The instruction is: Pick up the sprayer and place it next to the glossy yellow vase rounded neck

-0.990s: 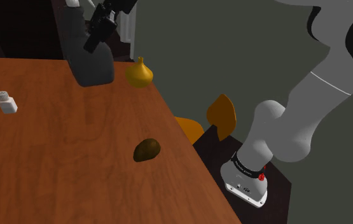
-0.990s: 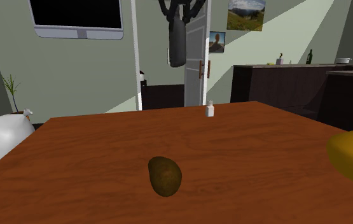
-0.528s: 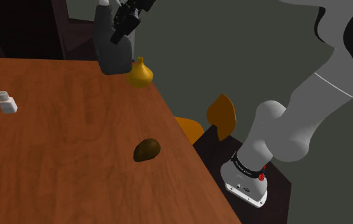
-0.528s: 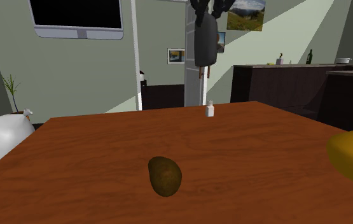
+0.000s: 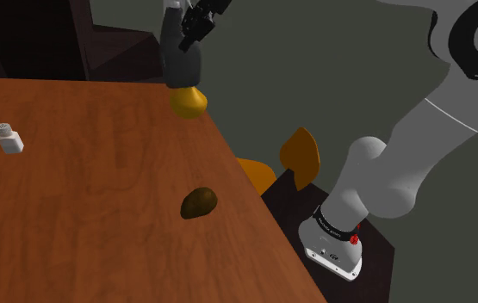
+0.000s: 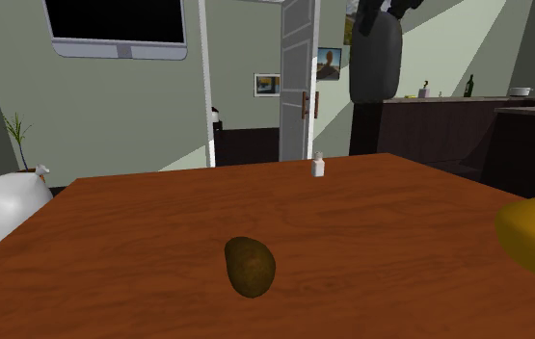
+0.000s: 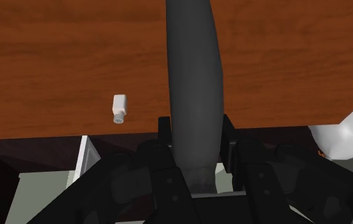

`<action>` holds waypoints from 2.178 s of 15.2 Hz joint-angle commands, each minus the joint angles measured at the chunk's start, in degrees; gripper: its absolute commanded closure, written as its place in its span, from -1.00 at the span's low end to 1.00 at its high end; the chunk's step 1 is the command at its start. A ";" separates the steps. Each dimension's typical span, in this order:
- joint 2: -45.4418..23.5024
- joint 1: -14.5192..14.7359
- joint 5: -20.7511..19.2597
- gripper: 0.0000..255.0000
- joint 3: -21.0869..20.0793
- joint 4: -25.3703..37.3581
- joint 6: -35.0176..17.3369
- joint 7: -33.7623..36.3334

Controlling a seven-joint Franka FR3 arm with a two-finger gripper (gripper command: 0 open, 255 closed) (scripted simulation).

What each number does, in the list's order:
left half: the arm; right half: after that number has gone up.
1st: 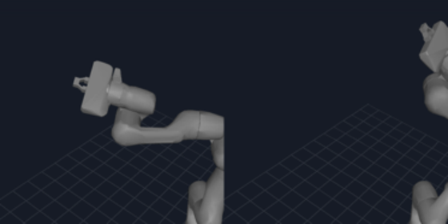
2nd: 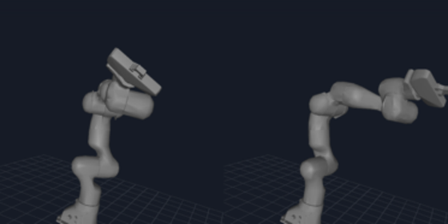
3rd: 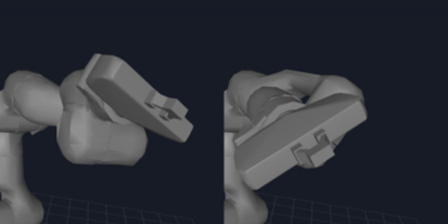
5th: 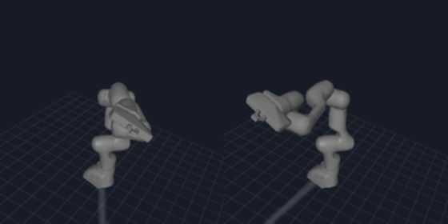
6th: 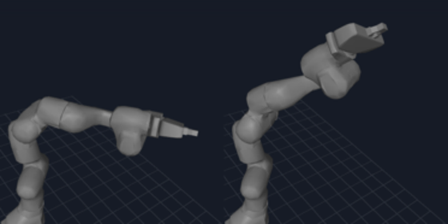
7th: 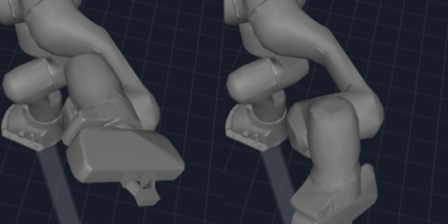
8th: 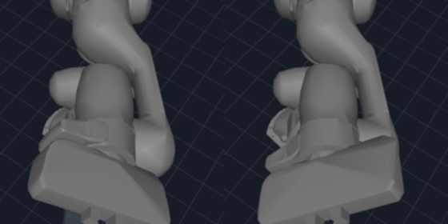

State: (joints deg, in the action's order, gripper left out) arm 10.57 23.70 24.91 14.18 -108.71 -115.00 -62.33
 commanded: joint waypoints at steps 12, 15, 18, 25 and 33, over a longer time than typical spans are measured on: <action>-10.02 -7.70 5.45 1.00 12.06 12.87 12.62 -17.14; -14.27 -10.33 7.74 1.00 14.54 17.96 16.43 -20.98; -19.27 -13.72 10.52 1.00 16.57 24.00 20.66 -24.55; -29.32 -21.55 16.06 1.00 18.50 35.43 27.49 -30.19; -27.94 -19.85 15.42 1.00 18.42 27.65 21.65 -33.11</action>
State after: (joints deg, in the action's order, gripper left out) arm -17.66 3.57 40.43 32.62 -79.88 -92.46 -95.05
